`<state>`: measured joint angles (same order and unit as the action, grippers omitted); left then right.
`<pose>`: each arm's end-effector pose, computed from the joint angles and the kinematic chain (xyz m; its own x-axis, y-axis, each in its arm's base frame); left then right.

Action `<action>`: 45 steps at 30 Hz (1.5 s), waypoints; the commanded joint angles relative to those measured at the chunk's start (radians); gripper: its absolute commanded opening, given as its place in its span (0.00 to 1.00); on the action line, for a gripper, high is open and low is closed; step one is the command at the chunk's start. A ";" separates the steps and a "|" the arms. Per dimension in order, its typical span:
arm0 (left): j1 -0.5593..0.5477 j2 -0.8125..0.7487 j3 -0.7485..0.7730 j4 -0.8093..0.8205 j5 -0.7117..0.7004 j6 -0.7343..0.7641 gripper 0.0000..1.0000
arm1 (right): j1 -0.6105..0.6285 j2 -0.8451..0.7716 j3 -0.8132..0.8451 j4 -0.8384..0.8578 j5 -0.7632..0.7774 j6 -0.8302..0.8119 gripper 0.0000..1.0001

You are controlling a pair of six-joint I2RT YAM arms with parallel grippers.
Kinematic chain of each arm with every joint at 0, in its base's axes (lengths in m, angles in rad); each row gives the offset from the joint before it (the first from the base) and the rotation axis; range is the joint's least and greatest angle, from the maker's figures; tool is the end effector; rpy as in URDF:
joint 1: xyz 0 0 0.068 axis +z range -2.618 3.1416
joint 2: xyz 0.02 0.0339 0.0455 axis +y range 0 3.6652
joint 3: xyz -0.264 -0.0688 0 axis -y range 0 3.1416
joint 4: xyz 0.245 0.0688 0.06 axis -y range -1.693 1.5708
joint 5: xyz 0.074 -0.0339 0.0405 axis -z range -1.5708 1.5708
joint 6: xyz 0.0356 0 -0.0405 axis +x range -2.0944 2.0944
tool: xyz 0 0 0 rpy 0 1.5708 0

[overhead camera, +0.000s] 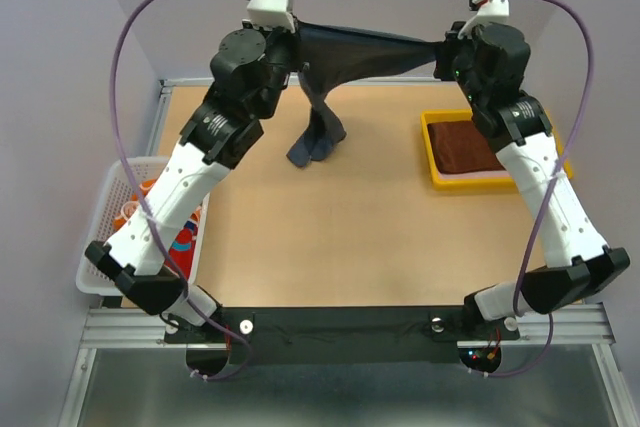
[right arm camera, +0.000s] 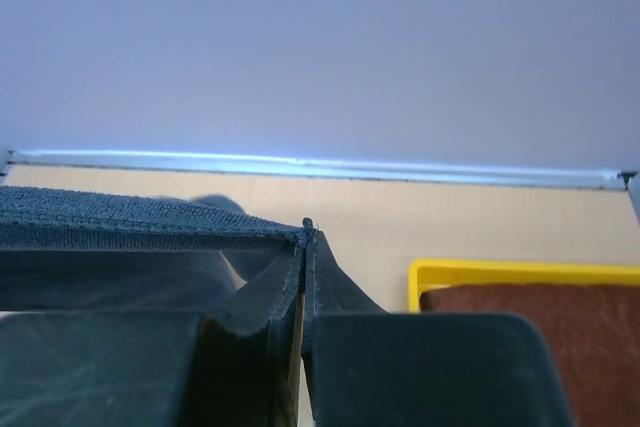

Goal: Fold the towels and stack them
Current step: Flatten out the crumpled towel

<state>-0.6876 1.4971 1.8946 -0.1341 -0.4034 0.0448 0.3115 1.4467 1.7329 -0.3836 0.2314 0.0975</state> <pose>0.2456 -0.1836 0.5547 0.2140 -0.1225 -0.9691 0.2815 0.9577 -0.0589 0.3010 0.0883 0.4916 -0.1000 0.0673 -0.9927 -0.0717 0.9946 0.0747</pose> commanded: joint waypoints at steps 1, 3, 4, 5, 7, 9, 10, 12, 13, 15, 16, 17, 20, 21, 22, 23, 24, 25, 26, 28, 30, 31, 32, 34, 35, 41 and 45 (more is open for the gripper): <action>-0.018 -0.122 -0.006 0.021 0.003 0.036 0.00 | -0.005 -0.112 0.041 0.014 -0.006 -0.090 0.00; -0.039 -0.197 -0.026 0.019 0.037 0.041 0.00 | -0.005 -0.161 0.028 0.017 -0.038 -0.122 0.00; -0.050 -0.224 -0.049 0.021 0.050 0.046 0.00 | -0.005 -0.184 0.024 0.022 -0.073 -0.128 0.00; -0.061 -0.248 -0.057 0.019 0.063 0.050 0.00 | -0.005 -0.207 0.022 0.023 -0.095 -0.139 0.00; -0.087 -0.328 -0.066 0.021 0.112 0.067 0.00 | -0.005 -0.284 0.019 0.025 -0.142 -0.168 0.00; -0.121 -0.376 -0.060 0.021 0.162 0.073 0.00 | -0.005 -0.350 0.037 0.029 -0.210 -0.194 0.00; -0.127 -0.397 -0.052 0.019 0.179 0.073 0.00 | -0.005 -0.368 0.050 0.029 -0.225 -0.194 0.00; -0.138 -0.445 -0.019 0.014 0.233 0.072 0.00 | -0.005 -0.406 0.074 0.029 -0.279 -0.209 0.00; -0.138 -0.466 -0.005 0.007 0.250 0.067 0.00 | -0.005 -0.416 0.102 0.028 -0.294 -0.217 0.00; -0.138 -0.483 0.032 0.007 0.300 0.064 0.00 | -0.005 -0.428 0.134 0.028 -0.323 -0.225 0.00; -0.136 -0.489 0.044 0.007 0.308 0.060 0.00 | -0.005 -0.433 0.148 0.029 -0.334 -0.226 0.01; -0.138 -0.492 0.066 0.008 0.317 0.053 0.00 | -0.005 -0.431 0.177 0.029 -0.339 -0.229 0.01; -0.138 -0.494 0.083 0.013 0.325 0.037 0.00 | -0.005 -0.414 0.220 0.032 -0.339 -0.229 0.00; -0.138 -0.491 0.081 0.017 0.298 0.036 0.00 | -0.005 -0.407 0.226 0.034 -0.336 -0.228 0.00; -0.138 -0.485 0.075 0.019 0.270 0.035 0.00 | -0.005 -0.396 0.231 0.037 -0.333 -0.223 0.01; -0.138 -0.479 0.057 0.027 0.237 0.033 0.00 | -0.005 -0.381 0.229 0.043 -0.333 -0.225 0.00; -0.138 -0.474 0.044 0.030 0.153 0.036 0.00 | -0.005 -0.368 0.223 0.046 -0.331 -0.223 0.00; -0.138 -0.468 0.029 0.034 0.099 0.038 0.00 | -0.003 -0.358 0.217 0.052 -0.328 -0.223 0.00; -0.138 -0.451 0.002 0.042 0.048 0.046 0.00 | -0.006 -0.335 0.208 0.066 -0.325 -0.220 0.00; -0.136 -0.427 -0.023 0.051 -0.110 0.076 0.00 | -0.005 -0.310 0.169 0.080 -0.311 -0.220 0.01; -0.098 -0.371 -0.058 0.065 -0.193 0.095 0.00 | -0.005 -0.264 0.119 0.110 -0.265 -0.225 0.00; -0.066 -0.329 -0.071 0.065 -0.193 0.086 0.00 | -0.005 -0.244 0.097 0.132 -0.247 -0.235 0.01; 0.007 -0.308 -0.106 0.062 -0.180 0.064 0.00 | -0.005 -0.226 0.079 0.146 -0.204 -0.240 0.00; 0.074 -0.249 -0.159 0.089 -0.135 0.012 0.00 | -0.005 -0.165 0.013 0.193 -0.169 -0.257 0.01; 0.136 -0.227 -0.225 0.105 -0.103 0.000 0.00 | -0.003 -0.148 -0.008 0.212 -0.134 -0.260 0.00; 0.322 0.051 -0.310 0.165 -0.009 -0.130 0.00 | -0.011 0.071 -0.122 0.417 -0.057 -0.295 0.00; 0.382 0.247 -0.224 0.168 0.008 -0.152 0.00 | -0.035 0.249 -0.086 0.498 -0.049 -0.279 0.01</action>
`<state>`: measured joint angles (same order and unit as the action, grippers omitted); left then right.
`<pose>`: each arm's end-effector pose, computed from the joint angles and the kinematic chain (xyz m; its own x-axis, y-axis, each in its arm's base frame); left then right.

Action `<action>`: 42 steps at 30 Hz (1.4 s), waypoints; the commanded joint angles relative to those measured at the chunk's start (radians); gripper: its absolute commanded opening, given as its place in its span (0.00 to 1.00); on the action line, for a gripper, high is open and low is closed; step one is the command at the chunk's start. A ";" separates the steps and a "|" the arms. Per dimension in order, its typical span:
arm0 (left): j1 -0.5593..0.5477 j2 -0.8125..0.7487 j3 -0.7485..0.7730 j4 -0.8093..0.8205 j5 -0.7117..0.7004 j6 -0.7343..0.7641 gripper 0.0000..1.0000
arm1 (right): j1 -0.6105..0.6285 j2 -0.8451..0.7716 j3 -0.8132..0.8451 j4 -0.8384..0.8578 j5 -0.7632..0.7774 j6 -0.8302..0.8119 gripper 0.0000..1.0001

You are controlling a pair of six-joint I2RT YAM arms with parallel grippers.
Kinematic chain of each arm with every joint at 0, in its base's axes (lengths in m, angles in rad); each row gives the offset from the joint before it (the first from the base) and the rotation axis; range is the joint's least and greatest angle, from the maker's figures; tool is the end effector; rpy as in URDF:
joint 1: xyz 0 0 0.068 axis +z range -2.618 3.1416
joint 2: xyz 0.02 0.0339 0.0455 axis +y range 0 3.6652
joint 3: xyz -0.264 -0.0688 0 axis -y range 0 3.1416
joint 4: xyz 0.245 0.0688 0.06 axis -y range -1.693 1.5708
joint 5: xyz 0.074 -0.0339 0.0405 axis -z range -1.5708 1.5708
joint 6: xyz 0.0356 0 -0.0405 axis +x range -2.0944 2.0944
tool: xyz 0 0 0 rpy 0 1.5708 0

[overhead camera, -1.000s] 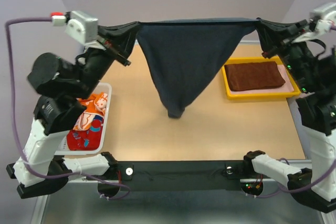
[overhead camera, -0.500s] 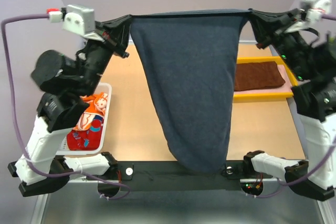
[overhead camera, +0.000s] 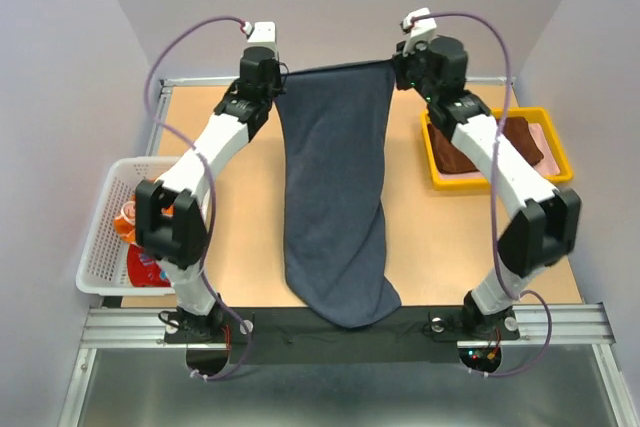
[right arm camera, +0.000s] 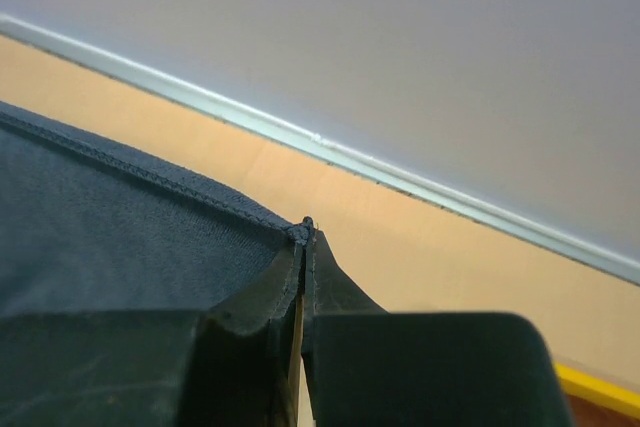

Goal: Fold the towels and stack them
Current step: Flatten out the crumpled towel

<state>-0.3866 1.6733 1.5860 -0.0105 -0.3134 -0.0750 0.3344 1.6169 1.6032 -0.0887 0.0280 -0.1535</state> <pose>0.3780 -0.1420 0.4040 -0.0958 -0.0380 -0.9947 0.0675 0.9967 -0.0446 0.3659 0.1261 0.4227 -0.0493 -0.1789 -0.9826 -0.3130 0.9370 -0.1549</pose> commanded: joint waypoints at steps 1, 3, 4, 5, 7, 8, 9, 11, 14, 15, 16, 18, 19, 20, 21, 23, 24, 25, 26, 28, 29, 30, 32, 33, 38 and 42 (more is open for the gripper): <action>0.086 0.104 0.104 0.046 -0.078 -0.035 0.00 | -0.061 0.112 0.053 0.214 0.153 -0.024 0.01; 0.092 0.196 0.167 0.049 -0.058 -0.034 0.00 | -0.069 0.200 0.082 0.244 0.136 -0.023 0.01; 0.092 0.224 0.186 0.050 -0.056 -0.035 0.00 | -0.071 0.227 0.092 0.247 0.130 -0.023 0.01; 0.092 0.271 0.202 0.053 -0.056 -0.037 0.00 | -0.071 0.256 0.099 0.253 0.127 -0.021 0.01; 0.094 0.334 0.235 0.061 -0.052 -0.048 0.00 | -0.072 0.320 0.106 0.259 0.107 -0.018 0.01; 0.094 0.354 0.249 0.061 -0.053 -0.052 0.00 | -0.072 0.340 0.106 0.260 0.101 -0.017 0.01; 0.095 0.373 0.255 0.061 -0.055 -0.058 0.01 | -0.072 0.359 0.109 0.260 0.093 -0.014 0.01; 0.100 0.422 0.262 0.060 -0.053 -0.075 0.08 | -0.072 0.412 0.107 0.260 0.084 -0.011 0.03; 0.109 0.476 0.284 0.047 -0.041 -0.092 0.33 | -0.074 0.478 0.110 0.257 0.118 0.006 0.11; 0.110 0.485 0.293 0.038 -0.038 -0.101 0.42 | -0.074 0.489 0.110 0.257 0.140 0.012 0.28; 0.115 0.491 0.302 0.027 -0.033 -0.106 0.52 | -0.074 0.498 0.112 0.257 0.159 0.020 0.36; 0.118 0.487 0.325 -0.014 -0.016 -0.121 0.79 | -0.074 0.486 0.103 0.238 0.196 0.038 0.52; 0.120 0.464 0.331 -0.046 -0.007 -0.129 0.86 | -0.074 0.456 0.094 0.216 0.200 0.052 0.64; 0.118 0.447 0.331 -0.046 -0.003 -0.138 0.91 | -0.074 0.456 0.083 0.201 0.205 0.060 0.68; 0.118 0.427 0.322 -0.086 -0.004 -0.169 0.93 | -0.074 0.408 0.060 0.179 0.202 0.069 0.72; 0.118 0.347 0.295 -0.132 -0.007 -0.221 0.95 | -0.074 0.359 0.032 0.092 0.201 0.115 0.73; 0.117 0.315 0.249 -0.184 -0.007 -0.280 0.95 | -0.072 0.295 -0.009 0.042 0.193 0.141 0.73; 0.115 0.281 0.220 -0.212 0.006 -0.310 0.95 | -0.074 0.267 -0.032 0.003 0.179 0.178 0.73; 0.112 0.210 0.185 -0.256 0.016 -0.336 0.95 | -0.074 0.229 -0.069 -0.067 0.161 0.236 0.73; 0.088 0.130 0.031 -0.287 0.048 -0.387 0.95 | -0.072 0.125 -0.139 -0.127 0.078 0.307 0.73; 0.075 0.049 -0.030 -0.293 0.059 -0.413 0.95 | -0.072 0.091 -0.232 -0.167 0.041 0.362 0.72; 0.057 0.008 -0.152 -0.298 0.063 -0.427 0.95 | -0.072 0.060 -0.276 -0.186 -0.021 0.388 0.71; -0.003 -0.102 -0.272 -0.304 0.085 -0.465 0.92 | -0.063 -0.023 -0.407 -0.245 -0.085 0.442 0.68; -0.046 -0.134 -0.388 -0.304 0.091 -0.477 0.91 | -0.051 -0.050 -0.452 -0.264 -0.118 0.451 0.67; -0.187 -0.303 -0.658 -0.306 0.115 -0.574 0.87 | 0.002 -0.199 -0.662 -0.373 -0.180 0.474 0.53; -0.267 -0.351 -0.820 -0.289 0.141 -0.683 0.84 | 0.026 -0.280 -0.802 -0.431 -0.232 0.489 0.39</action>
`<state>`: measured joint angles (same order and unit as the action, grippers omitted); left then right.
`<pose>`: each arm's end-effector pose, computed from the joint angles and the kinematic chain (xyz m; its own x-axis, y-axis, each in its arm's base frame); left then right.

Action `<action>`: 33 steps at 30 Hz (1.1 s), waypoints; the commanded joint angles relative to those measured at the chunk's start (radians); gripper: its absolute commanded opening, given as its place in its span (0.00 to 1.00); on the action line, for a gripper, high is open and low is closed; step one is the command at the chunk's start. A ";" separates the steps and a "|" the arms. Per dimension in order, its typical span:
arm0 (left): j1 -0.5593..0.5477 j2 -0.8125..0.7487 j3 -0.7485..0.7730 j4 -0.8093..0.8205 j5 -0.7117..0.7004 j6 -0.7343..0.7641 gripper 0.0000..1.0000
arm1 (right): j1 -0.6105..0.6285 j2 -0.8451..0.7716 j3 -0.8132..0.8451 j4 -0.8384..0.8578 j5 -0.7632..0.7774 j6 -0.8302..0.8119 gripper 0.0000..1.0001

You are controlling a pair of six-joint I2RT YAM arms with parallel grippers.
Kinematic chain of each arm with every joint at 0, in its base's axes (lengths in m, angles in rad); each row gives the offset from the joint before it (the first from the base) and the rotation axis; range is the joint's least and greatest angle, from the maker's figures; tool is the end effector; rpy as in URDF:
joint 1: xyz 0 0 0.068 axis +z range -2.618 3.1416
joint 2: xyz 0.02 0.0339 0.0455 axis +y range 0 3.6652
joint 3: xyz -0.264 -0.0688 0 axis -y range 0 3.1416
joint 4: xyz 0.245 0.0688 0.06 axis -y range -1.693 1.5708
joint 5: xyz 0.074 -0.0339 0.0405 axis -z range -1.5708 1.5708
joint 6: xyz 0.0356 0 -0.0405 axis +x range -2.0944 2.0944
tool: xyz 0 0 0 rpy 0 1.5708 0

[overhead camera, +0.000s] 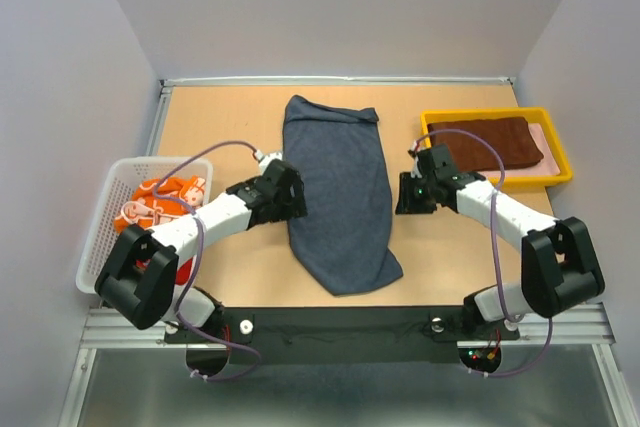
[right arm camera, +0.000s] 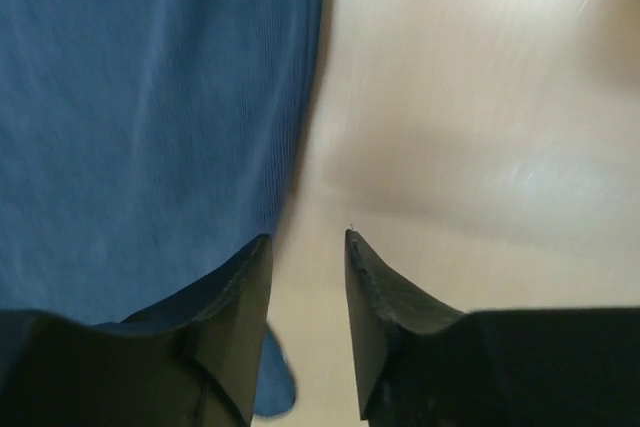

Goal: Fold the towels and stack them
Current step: Flatten out the crumpled towel

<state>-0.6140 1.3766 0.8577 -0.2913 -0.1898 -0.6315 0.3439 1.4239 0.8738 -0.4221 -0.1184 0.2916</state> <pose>0.2382 -0.1597 0.2242 -0.7492 -0.1812 -0.6371 0.0213 0.9547 -0.2967 0.2652 0.0994 0.2074 -0.8592 -0.0045 -0.5116 -0.1571 0.9540 0.2555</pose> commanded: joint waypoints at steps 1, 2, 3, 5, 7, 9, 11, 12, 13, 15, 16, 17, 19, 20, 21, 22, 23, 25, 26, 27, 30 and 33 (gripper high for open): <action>-0.053 -0.057 -0.107 -0.003 0.021 -0.138 0.84 | 0.020 -0.098 -0.085 -0.109 -0.093 0.044 0.38; -0.082 -0.057 -0.126 0.001 0.021 -0.149 0.84 | 0.026 -0.109 -0.099 -0.130 -0.098 0.050 0.36; -0.092 -0.054 -0.132 0.004 0.016 -0.167 0.83 | 0.036 -0.127 -0.123 -0.142 -0.113 0.057 0.36; -0.112 -0.036 -0.135 0.006 0.016 -0.171 0.83 | 0.052 -0.132 -0.140 -0.153 -0.122 0.072 0.36; -0.127 -0.019 -0.125 0.006 0.001 -0.171 0.83 | 0.076 -0.129 -0.156 -0.161 -0.124 0.080 0.36; -0.132 0.002 -0.115 0.004 -0.005 -0.172 0.82 | 0.098 -0.126 -0.170 -0.162 -0.118 0.098 0.35; -0.135 0.024 -0.114 0.006 -0.008 -0.172 0.80 | 0.136 -0.120 -0.176 -0.161 -0.103 0.119 0.36; -0.136 0.032 -0.112 0.006 -0.008 -0.172 0.79 | 0.164 -0.117 -0.176 -0.161 -0.090 0.124 0.36; -0.141 0.044 -0.111 0.007 -0.005 -0.172 0.78 | 0.174 -0.106 -0.176 -0.161 -0.086 0.135 0.36; -0.147 0.055 -0.108 0.011 -0.002 -0.171 0.76 | 0.208 -0.097 -0.176 -0.161 -0.054 0.145 0.36; -0.150 0.059 -0.105 0.009 0.000 -0.169 0.75 | 0.219 -0.094 -0.174 -0.161 -0.041 0.150 0.36; -0.156 0.067 -0.103 0.011 0.000 -0.169 0.74 | 0.228 -0.089 -0.174 -0.161 -0.030 0.164 0.36; -0.161 0.071 -0.095 0.011 0.001 -0.169 0.72 | 0.268 -0.076 -0.165 -0.159 -0.003 0.178 0.36; -0.167 0.075 -0.092 0.011 0.001 -0.169 0.72 | 0.283 -0.069 -0.162 -0.162 0.006 0.196 0.36; -0.168 0.076 -0.088 0.009 0.003 -0.166 0.71 | 0.314 -0.057 -0.157 -0.164 0.037 0.204 0.37; -0.171 0.078 -0.086 0.007 0.003 -0.166 0.71 | 0.329 -0.048 -0.154 -0.164 0.052 0.213 0.37; -0.170 0.081 -0.085 0.007 0.003 -0.166 0.69 | 0.342 -0.039 -0.153 -0.168 0.066 0.230 0.37; -0.173 0.084 -0.083 0.006 0.004 -0.165 0.66 | 0.375 -0.008 -0.150 -0.172 0.100 0.244 0.38; -0.174 0.085 -0.082 0.004 0.004 -0.163 0.64 | 0.386 0.006 -0.148 -0.176 0.114 0.259 0.38; -0.174 0.087 -0.082 0.001 0.004 -0.163 0.61 | 0.394 0.015 -0.148 -0.178 0.114 0.262 0.38; -0.181 0.085 -0.071 -0.014 -0.002 -0.162 0.49 | 0.411 0.043 -0.147 -0.191 0.192 0.279 0.33; -0.179 0.078 -0.046 -0.048 -0.017 -0.157 0.27 | 0.411 0.020 -0.142 -0.224 0.236 0.300 0.07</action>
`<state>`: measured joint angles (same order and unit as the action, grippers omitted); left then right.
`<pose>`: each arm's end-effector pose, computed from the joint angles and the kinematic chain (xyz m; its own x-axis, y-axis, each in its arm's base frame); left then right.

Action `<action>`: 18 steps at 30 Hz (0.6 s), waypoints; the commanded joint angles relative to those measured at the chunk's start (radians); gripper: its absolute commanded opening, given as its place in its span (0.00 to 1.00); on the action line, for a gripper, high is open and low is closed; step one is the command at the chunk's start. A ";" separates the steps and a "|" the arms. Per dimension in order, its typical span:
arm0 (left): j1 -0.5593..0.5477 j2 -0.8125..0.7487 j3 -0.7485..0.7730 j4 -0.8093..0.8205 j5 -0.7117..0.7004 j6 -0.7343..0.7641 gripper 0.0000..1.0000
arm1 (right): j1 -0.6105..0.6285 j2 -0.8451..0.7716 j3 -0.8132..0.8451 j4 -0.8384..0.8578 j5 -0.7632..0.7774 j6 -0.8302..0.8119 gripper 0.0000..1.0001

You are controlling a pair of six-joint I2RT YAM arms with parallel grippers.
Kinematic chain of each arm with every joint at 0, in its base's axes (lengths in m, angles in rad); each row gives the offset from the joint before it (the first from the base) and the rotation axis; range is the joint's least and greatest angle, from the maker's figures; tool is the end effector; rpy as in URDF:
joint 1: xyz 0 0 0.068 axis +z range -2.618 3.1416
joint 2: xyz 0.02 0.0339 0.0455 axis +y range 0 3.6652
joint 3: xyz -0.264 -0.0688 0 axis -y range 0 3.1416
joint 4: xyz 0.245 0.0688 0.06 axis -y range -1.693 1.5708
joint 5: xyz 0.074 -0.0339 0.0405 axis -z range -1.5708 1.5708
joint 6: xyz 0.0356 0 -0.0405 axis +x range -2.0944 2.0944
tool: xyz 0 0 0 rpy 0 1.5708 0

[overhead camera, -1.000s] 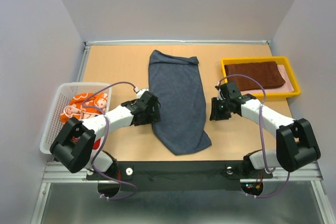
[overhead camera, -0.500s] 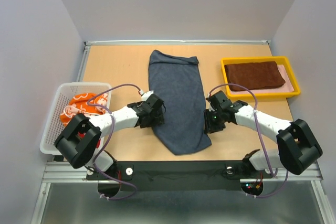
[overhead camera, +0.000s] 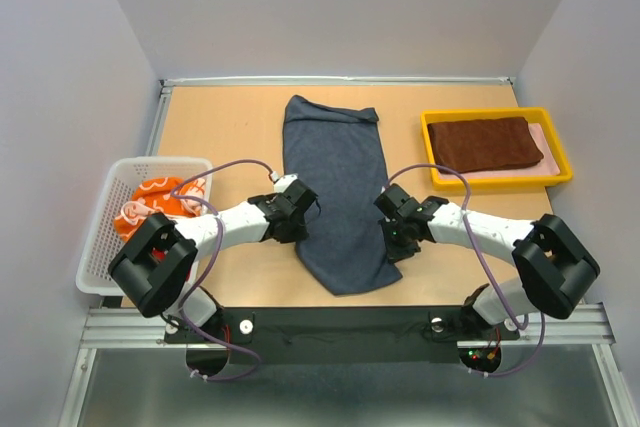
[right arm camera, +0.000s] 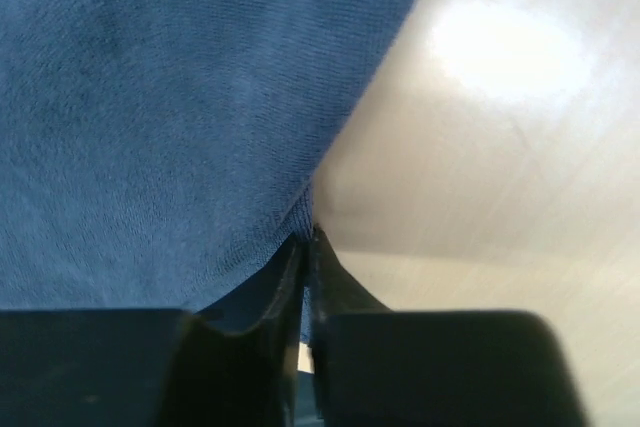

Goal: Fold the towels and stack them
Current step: Flatten out the crumpled towel

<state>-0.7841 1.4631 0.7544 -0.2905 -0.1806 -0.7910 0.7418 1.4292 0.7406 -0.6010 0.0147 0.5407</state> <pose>0.1997 -0.1901 0.1704 -0.8638 -0.1264 -0.4878 0.0167 0.9603 -0.2784 0.1776 0.1621 0.1602 -0.9534 -0.1756 -0.2452 -0.2120 0.9685 0.1307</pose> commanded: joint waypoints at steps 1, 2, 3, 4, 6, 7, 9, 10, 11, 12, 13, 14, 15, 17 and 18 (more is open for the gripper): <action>-0.010 -0.010 0.065 -0.056 -0.034 0.004 0.21 | 0.014 0.005 -0.004 -0.063 0.144 0.060 0.01; -0.010 -0.010 0.074 -0.073 -0.051 0.006 0.12 | 0.013 -0.015 0.012 -0.109 0.168 0.079 0.01; -0.010 -0.007 0.089 -0.081 -0.060 0.009 0.08 | 0.014 -0.024 0.022 -0.137 0.191 0.091 0.01; -0.010 -0.004 0.098 -0.091 -0.077 0.012 0.06 | 0.013 -0.030 0.028 -0.167 0.227 0.106 0.01; -0.010 0.017 0.120 -0.127 -0.094 0.018 0.01 | 0.013 -0.052 0.029 -0.236 0.243 0.136 0.01; -0.010 0.023 0.141 -0.137 -0.102 0.022 0.01 | 0.014 -0.061 0.020 -0.252 0.245 0.145 0.01; -0.010 0.039 0.176 -0.176 -0.114 0.029 0.01 | 0.013 -0.091 0.005 -0.295 0.251 0.172 0.02; -0.010 0.046 0.190 -0.193 -0.128 0.035 0.03 | 0.013 -0.104 -0.001 -0.312 0.261 0.197 0.03; -0.010 0.046 0.204 -0.209 -0.132 0.038 0.04 | 0.013 -0.114 0.000 -0.312 0.255 0.197 0.04; -0.015 0.052 0.241 -0.241 -0.137 0.042 0.04 | 0.014 -0.131 0.003 -0.322 0.261 0.200 0.06; -0.020 0.058 0.258 -0.258 -0.157 0.048 0.06 | 0.013 -0.138 0.009 -0.336 0.271 0.203 0.09; -0.021 0.059 0.275 -0.274 -0.164 0.052 0.07 | 0.014 -0.138 0.011 -0.336 0.286 0.208 0.09; -0.024 0.066 0.290 -0.292 -0.169 0.055 0.09 | 0.013 -0.139 0.011 -0.345 0.294 0.215 0.12; -0.027 0.080 0.318 -0.294 -0.165 0.062 0.21 | 0.013 -0.130 0.025 -0.347 0.283 0.202 0.30; -0.027 0.083 0.321 -0.285 -0.157 0.062 0.29 | 0.014 -0.128 0.031 -0.345 0.278 0.196 0.36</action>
<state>-0.8051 1.5383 1.0264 -0.5106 -0.2905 -0.7513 0.7525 1.3041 0.7425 -0.8814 0.2481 0.7193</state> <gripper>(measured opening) 0.210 0.288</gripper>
